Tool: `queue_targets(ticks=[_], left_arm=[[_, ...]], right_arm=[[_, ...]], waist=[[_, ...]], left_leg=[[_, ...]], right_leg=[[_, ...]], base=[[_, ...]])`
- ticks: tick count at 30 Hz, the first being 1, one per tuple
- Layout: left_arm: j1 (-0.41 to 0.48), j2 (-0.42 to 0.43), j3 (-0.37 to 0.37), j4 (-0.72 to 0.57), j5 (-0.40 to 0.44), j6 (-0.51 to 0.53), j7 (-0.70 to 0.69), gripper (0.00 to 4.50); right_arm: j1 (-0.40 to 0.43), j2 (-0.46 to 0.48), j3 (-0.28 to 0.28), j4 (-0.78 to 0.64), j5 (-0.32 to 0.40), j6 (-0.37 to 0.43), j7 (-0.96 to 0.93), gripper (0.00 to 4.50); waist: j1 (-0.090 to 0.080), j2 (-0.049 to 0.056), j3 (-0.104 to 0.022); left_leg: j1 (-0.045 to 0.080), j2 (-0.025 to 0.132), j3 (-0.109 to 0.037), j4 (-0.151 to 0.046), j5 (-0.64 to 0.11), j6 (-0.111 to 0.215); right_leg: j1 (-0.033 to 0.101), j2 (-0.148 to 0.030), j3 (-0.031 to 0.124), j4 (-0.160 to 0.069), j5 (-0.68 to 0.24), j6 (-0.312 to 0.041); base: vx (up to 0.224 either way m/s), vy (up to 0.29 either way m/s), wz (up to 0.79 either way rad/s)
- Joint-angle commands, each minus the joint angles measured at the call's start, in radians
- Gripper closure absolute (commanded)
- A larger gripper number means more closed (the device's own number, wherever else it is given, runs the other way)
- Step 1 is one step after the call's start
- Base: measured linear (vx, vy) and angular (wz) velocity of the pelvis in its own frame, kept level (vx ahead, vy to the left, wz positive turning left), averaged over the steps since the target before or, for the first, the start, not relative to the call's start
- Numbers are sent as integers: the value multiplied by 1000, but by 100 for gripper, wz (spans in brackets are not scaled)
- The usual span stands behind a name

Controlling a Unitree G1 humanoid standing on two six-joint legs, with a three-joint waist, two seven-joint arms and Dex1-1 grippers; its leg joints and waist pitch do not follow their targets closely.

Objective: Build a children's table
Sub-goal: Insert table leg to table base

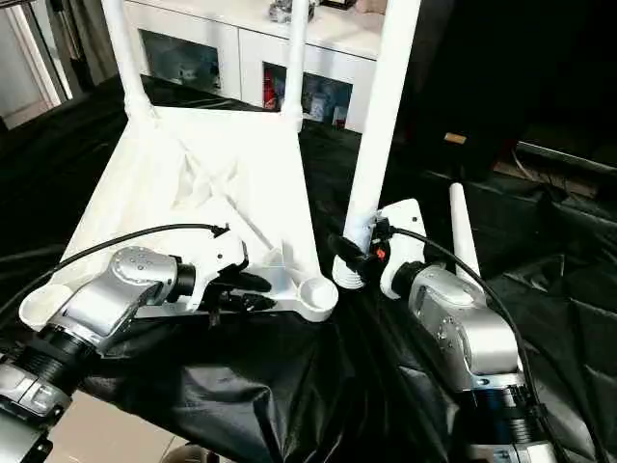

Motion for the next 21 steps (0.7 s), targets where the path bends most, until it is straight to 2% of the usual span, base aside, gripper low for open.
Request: queue_targets(ticks=[1, 4, 6, 11, 16, 21], left_arm=[[-16, 8, -8, 18, 24, 2, -15, 354], [-17, 16, -13, 16, 28, 9, -26, 368], [-15, 20, -15, 11, 28, 12, -33, 394], [-7, 31, -29, -13, 39, 35, -63, 434], [-6, 24, -34, -18, 48, 40, -70, 450], [-14, 14, -30, -11, 41, 50, -73, 450]], right_arm=[[-8, -4, -20, -41, 24, 14, 14, 261], [-10, -3, -27, -51, 49, 33, 31, 261], [-12, -5, -26, -54, 54, 37, 39, 261], [-25, -22, -9, -62, 70, 50, 88, 261], [-32, -32, 17, -79, 89, 79, 127, 261], [-61, -8, 46, -31, 60, 70, 125, 261]], waist=[[-3, 11, -67], [-4, 11, -65], [-4, 11, -65], [-3, 12, -65], [-5, 13, -69], [-7, 14, -68]], left_leg=[[24, 36, -12, -86, -300, -58], [23, 37, -14, -88, -314, -58], [24, 37, -14, -88, -322, -58], [26, 39, -14, -88, -318, -60], [23, 38, -12, -86, -285, -53], [23, 37, -11, -86, -280, -55]], right_leg=[[40, -62, 43, -77, -296, -148], [41, -63, 43, -77, -316, -144], [40, -64, 43, -80, -331, -140], [37, -63, 43, -78, -317, -148], [42, -62, 43, -70, -248, -167], [42, -62, 43, -70, -253, -173]], base=[[0, 0, 0], [0, 0, 0], [0, 0, 0], [0, 0, 0], [0, 0, 0], [0, 0, 0]])
